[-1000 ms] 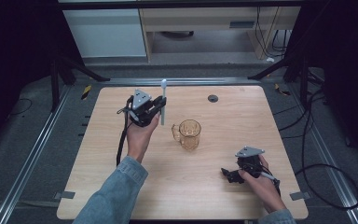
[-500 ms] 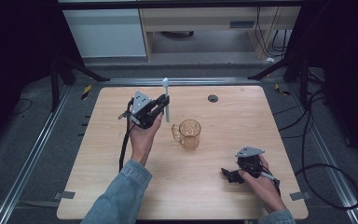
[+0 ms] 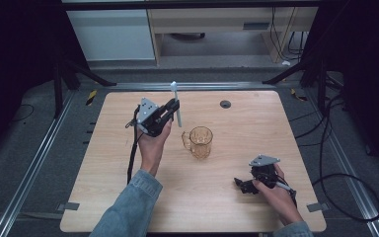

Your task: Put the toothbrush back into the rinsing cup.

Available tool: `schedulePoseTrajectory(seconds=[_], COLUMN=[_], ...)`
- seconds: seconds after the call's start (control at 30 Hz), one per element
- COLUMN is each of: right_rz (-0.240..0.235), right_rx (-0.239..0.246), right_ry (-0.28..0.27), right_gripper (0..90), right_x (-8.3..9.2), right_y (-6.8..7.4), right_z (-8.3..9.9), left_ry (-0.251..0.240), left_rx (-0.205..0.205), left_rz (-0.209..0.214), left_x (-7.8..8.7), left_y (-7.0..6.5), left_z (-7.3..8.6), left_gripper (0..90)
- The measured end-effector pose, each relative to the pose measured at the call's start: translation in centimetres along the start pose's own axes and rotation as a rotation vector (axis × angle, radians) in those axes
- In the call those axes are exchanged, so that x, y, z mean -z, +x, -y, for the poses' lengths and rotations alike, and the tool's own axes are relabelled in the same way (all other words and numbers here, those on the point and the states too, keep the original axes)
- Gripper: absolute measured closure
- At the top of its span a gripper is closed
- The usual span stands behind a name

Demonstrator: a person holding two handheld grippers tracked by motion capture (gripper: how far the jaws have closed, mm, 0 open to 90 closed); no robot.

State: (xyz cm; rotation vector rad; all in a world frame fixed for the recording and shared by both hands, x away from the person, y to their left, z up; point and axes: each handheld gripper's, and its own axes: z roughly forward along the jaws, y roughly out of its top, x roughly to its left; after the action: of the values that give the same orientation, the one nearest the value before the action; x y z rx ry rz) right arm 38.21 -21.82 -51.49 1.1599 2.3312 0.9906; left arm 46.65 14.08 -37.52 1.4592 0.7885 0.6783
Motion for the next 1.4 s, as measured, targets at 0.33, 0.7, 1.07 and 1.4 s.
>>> schedulePoseTrajectory(seconds=[0.33,0.7,1.07,1.4], right_rz=[0.000,0.000,0.001,-0.004], right_rx=[0.000,0.000,0.004,0.002], right_ry=[0.000,0.000,0.000,-0.001], right_gripper=[0.4,0.4,0.4,0.4], right_x=[0.0,0.0,0.0,0.0], right_y=[0.0,0.0,0.0,0.0], right_z=[0.0,0.0,0.0,0.0], left_ry=[-0.035,-0.040,-0.039,-0.035], left_rx=[0.012,0.007,0.009,0.012], left_rz=[-0.012,0.011,0.019,0.024], left_x=[0.3,-0.3,-0.7,-0.8], left_y=[0.2,-0.1,-0.3,-0.2], left_z=[-0.3,-0.4,0.1,0.6], left_gripper=[79.1,79.1,79.1,79.1])
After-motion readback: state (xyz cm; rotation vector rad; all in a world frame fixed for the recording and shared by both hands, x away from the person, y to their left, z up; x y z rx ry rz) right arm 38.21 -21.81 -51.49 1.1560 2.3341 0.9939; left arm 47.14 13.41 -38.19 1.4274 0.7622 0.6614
